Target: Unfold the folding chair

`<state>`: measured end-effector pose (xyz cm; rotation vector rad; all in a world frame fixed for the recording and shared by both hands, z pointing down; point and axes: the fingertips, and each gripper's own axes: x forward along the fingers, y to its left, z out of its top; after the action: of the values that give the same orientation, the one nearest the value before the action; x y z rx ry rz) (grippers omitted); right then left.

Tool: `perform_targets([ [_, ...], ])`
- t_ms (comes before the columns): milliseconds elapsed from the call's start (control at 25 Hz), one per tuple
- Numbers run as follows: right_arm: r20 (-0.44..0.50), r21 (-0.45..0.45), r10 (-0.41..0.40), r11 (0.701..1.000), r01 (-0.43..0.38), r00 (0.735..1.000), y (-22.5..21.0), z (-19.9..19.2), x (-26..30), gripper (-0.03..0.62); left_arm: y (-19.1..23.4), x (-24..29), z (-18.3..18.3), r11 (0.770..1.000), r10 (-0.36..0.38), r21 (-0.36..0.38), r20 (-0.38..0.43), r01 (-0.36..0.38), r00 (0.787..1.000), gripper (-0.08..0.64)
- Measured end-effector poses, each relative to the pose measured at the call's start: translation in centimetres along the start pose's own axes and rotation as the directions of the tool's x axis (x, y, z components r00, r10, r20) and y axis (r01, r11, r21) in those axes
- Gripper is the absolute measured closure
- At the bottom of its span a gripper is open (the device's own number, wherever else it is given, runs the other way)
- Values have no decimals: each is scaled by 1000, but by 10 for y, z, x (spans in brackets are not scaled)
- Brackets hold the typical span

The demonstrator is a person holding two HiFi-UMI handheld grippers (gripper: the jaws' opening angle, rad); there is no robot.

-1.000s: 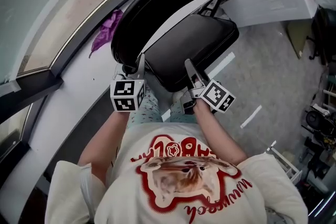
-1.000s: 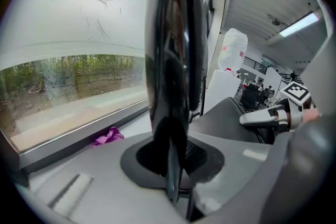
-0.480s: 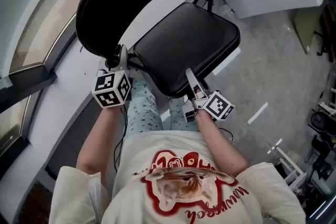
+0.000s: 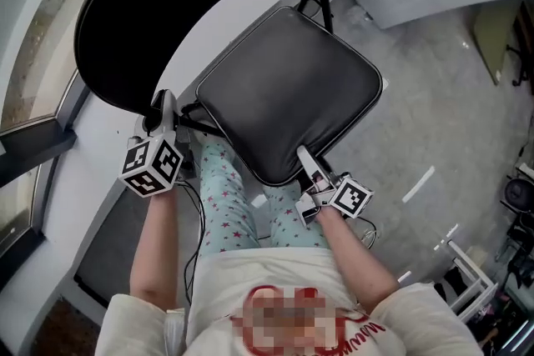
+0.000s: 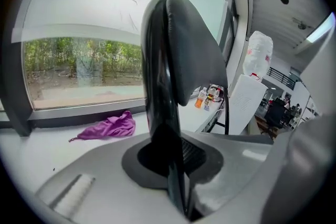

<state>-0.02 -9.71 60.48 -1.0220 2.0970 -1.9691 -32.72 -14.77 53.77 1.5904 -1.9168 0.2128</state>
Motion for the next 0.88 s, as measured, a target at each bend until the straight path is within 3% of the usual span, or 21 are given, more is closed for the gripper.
perform_targets([
  [440,-36,14,32,999,-32,999,-37,-12,-12,359,4,0,-16,999,40,-16,42,-40,998,531],
  [680,-18,33,-57,998,58,998,-71,-10,-25,330,-7,0,-31,1000,17,-15,48,-17,999,529],
  [880,-4,33,-1,999,1,1000,-93,-9,-36,331,-6,12,-38,999,-21,-25,51,23,998,525],
])
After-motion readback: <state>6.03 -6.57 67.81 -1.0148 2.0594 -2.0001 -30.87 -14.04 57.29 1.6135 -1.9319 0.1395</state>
